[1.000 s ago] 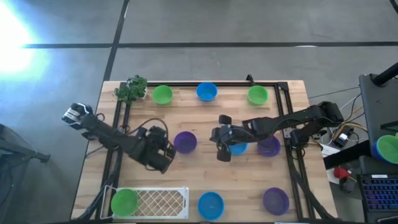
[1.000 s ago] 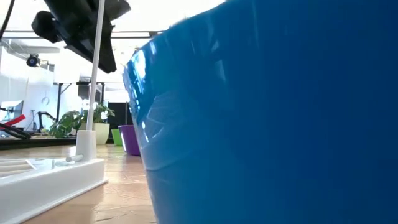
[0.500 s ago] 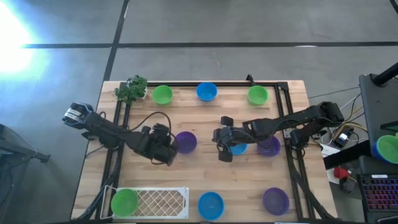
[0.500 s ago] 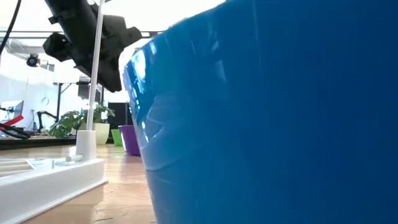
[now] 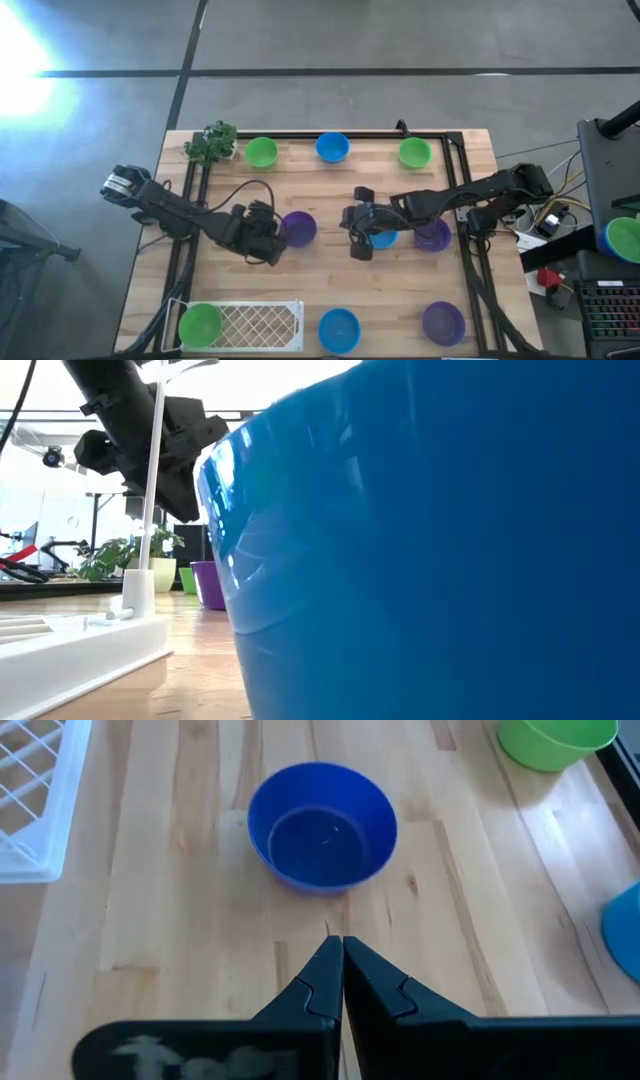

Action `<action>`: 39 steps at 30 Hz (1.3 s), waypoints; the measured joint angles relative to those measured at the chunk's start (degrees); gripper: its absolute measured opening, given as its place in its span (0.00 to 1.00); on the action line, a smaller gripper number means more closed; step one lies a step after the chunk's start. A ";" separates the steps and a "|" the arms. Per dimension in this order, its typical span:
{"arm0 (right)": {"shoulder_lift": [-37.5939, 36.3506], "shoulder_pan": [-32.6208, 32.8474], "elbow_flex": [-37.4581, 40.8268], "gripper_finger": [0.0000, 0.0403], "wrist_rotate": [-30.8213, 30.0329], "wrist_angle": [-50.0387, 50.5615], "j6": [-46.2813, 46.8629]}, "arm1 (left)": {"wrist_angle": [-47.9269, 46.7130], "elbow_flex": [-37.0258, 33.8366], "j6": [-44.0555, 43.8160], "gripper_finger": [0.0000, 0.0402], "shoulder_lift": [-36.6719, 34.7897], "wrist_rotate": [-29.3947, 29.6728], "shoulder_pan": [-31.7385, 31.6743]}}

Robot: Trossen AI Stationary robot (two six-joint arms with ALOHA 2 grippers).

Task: Pick & Place Mini bowls
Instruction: Put the top left purple bowl on the shelf

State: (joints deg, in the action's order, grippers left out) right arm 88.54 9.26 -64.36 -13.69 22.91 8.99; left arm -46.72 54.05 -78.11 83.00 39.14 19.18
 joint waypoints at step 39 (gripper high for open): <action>-0.03 0.00 0.00 0.02 0.04 -1.41 -0.20 | 19.69 -9.54 -2.82 0.18 3.15 -3.88 -0.66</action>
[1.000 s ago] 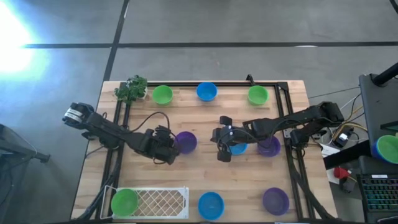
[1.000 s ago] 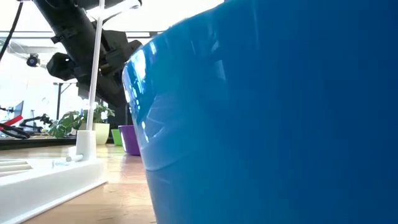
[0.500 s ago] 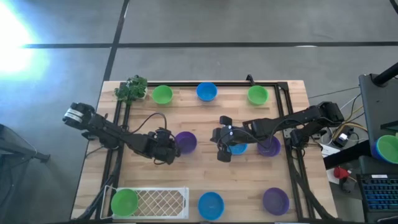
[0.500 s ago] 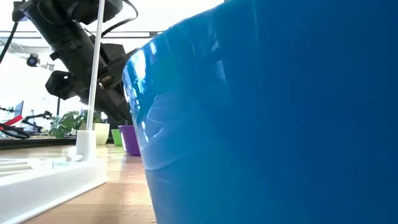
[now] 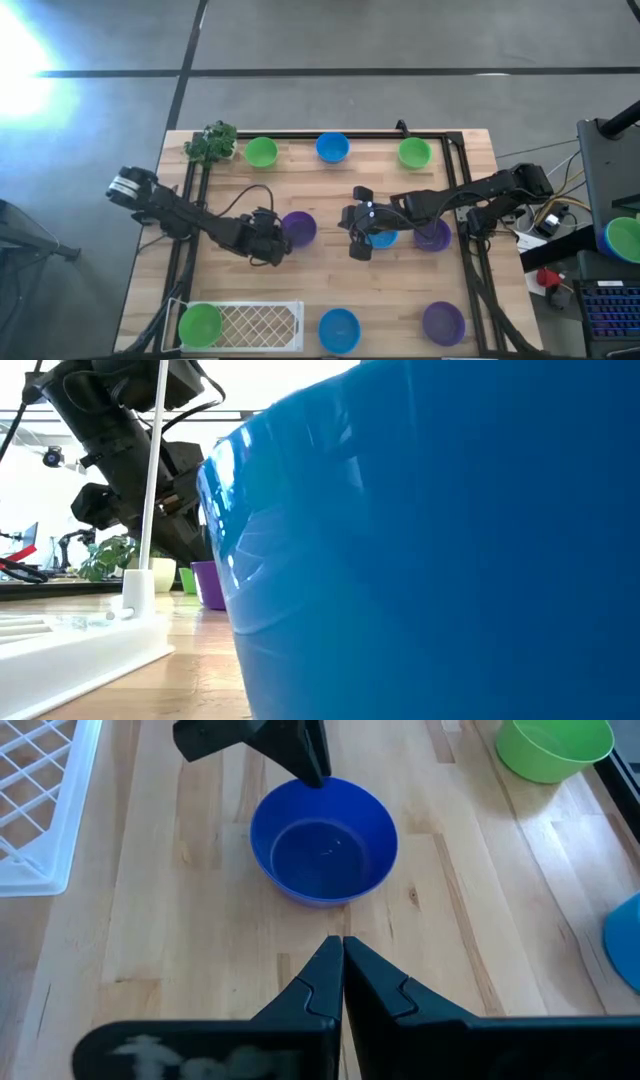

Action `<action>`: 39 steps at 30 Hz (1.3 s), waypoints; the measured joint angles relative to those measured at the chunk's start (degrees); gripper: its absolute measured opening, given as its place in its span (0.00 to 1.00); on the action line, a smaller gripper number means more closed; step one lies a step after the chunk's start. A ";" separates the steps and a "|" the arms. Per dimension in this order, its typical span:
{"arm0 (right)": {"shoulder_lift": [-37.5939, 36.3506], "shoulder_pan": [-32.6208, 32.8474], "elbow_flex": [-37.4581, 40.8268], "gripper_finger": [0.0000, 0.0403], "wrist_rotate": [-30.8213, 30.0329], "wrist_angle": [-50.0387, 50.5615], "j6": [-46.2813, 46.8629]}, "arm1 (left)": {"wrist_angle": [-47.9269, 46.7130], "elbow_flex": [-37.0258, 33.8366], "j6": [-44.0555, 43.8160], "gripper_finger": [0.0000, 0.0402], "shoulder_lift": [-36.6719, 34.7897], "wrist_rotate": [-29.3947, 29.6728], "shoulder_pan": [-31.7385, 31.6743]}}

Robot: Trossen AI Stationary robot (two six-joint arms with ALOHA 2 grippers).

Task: Pick & Place Mini bowls
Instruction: Put the top left purple bowl on the shelf

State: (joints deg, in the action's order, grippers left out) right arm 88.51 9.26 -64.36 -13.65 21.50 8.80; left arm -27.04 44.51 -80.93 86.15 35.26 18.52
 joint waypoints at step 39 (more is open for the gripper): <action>0.00 -0.02 -0.02 0.02 0.00 -0.02 -0.46 | 2.98 0.18 2.01 0.00 3.60 0.57 -0.26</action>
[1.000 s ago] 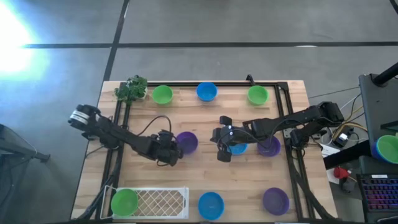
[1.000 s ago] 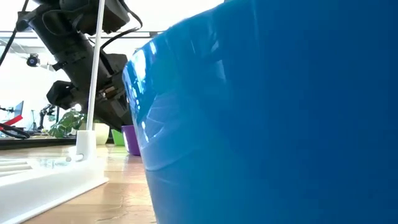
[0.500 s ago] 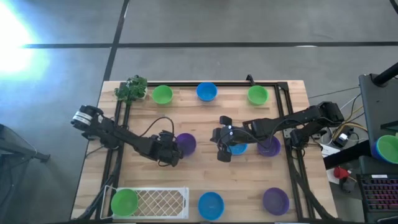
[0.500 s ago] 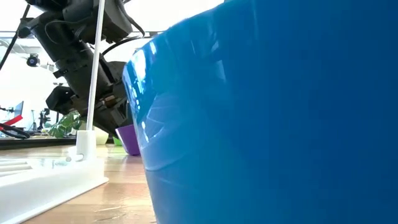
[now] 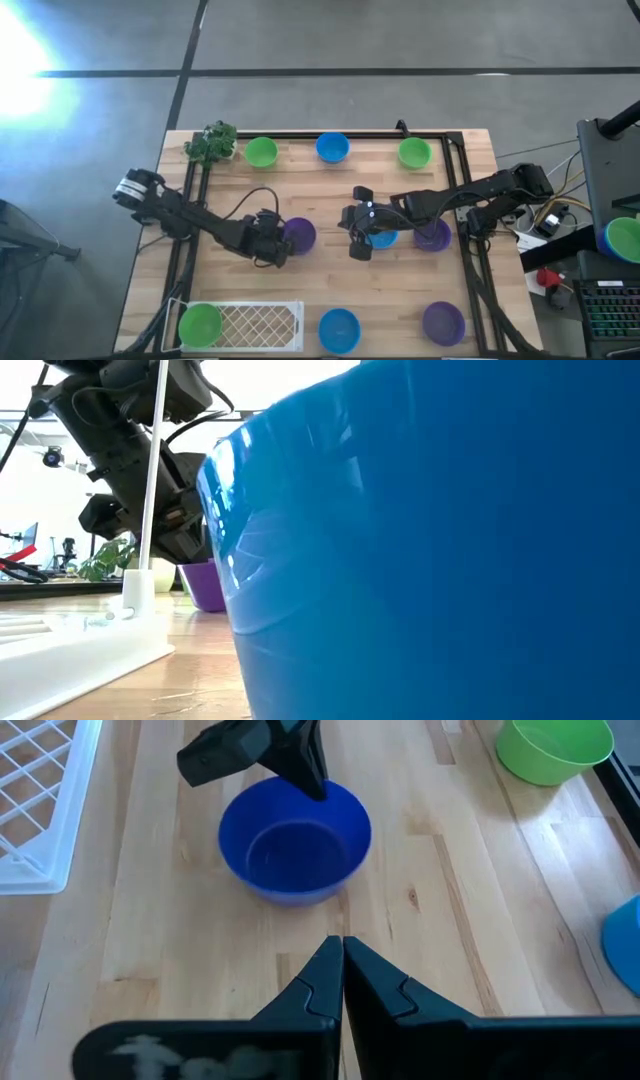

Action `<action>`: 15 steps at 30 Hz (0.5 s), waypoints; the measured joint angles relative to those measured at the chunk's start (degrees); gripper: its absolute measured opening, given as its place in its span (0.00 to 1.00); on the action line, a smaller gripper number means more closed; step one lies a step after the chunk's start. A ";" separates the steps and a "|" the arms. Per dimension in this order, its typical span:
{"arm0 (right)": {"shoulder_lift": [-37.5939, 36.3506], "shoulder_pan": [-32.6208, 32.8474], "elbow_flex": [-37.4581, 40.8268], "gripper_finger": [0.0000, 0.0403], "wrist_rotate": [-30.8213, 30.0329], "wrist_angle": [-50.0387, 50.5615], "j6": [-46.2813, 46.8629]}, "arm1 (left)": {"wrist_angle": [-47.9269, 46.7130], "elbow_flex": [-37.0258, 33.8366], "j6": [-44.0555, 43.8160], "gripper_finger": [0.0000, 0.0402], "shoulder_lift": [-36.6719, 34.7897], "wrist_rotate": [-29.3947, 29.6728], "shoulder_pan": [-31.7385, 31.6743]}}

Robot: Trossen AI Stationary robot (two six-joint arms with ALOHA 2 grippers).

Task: Pick & Place Mini bowls
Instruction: Put the top left purple bowl on the shelf

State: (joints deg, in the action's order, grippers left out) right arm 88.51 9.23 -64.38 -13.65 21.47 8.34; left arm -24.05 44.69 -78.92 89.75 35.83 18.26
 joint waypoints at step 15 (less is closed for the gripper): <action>0.00 0.02 0.00 0.02 0.00 0.00 0.01 | -3.79 0.57 4.92 0.00 -4.89 0.18 4.07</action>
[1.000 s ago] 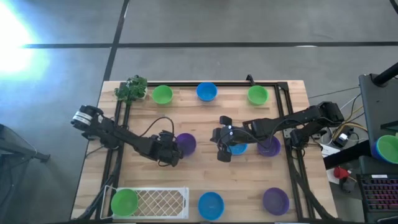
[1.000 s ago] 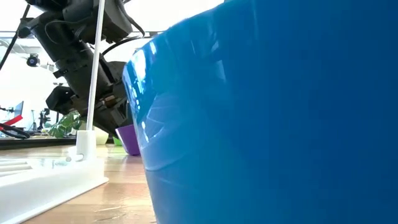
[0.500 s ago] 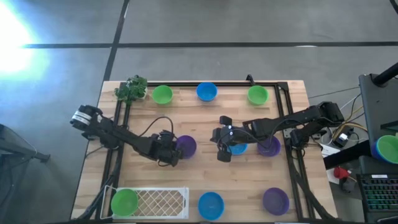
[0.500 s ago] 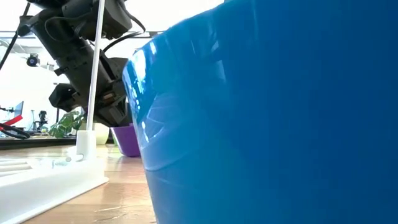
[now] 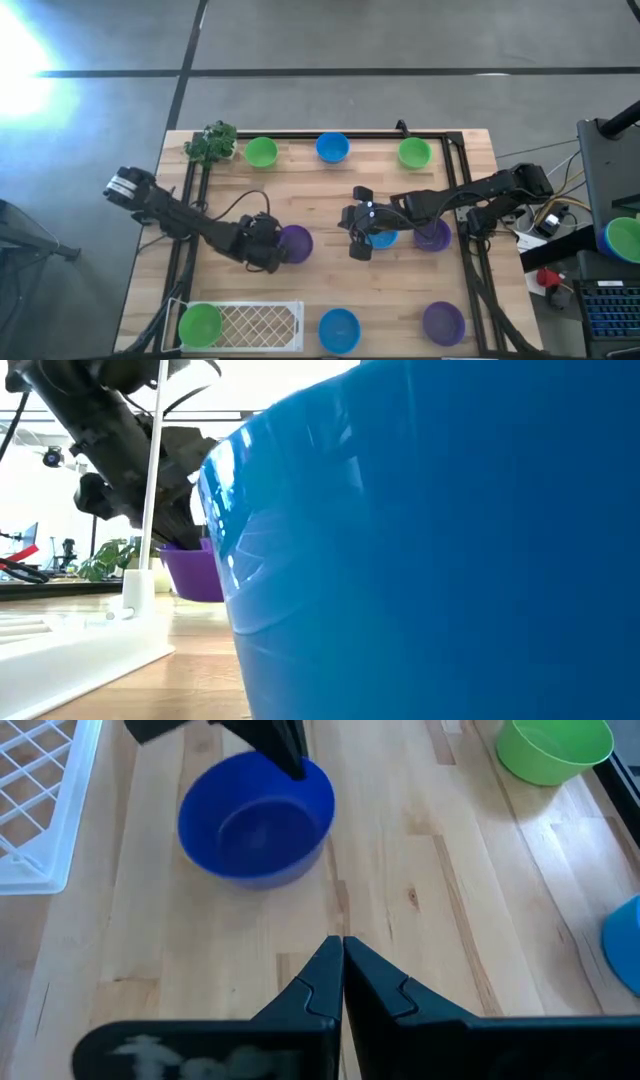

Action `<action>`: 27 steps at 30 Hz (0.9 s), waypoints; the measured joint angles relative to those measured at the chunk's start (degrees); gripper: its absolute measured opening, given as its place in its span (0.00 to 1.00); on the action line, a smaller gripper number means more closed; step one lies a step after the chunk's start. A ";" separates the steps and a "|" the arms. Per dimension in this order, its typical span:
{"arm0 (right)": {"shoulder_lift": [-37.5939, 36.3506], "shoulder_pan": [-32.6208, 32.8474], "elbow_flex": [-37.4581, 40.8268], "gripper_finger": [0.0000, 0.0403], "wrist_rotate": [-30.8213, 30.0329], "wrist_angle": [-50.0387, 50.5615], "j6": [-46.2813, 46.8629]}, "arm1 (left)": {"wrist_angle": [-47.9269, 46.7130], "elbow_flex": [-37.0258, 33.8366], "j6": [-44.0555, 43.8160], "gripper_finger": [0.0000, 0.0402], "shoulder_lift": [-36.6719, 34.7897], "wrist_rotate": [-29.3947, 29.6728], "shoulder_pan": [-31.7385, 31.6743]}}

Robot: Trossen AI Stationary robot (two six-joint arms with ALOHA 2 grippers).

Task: Pick & Place Mini bowls
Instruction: Put the top left purple bowl on the shelf

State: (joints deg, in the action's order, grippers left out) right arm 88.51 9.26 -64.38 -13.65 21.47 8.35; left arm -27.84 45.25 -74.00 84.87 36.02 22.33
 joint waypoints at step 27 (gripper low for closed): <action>-1.30 0.00 0.00 0.02 0.26 -0.91 1.11 | -8.98 0.00 15.53 0.00 -14.85 2.54 13.77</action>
State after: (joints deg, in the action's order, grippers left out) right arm 87.21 9.26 -64.38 -13.39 20.56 9.45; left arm -36.82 45.25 -58.47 70.02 38.55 36.10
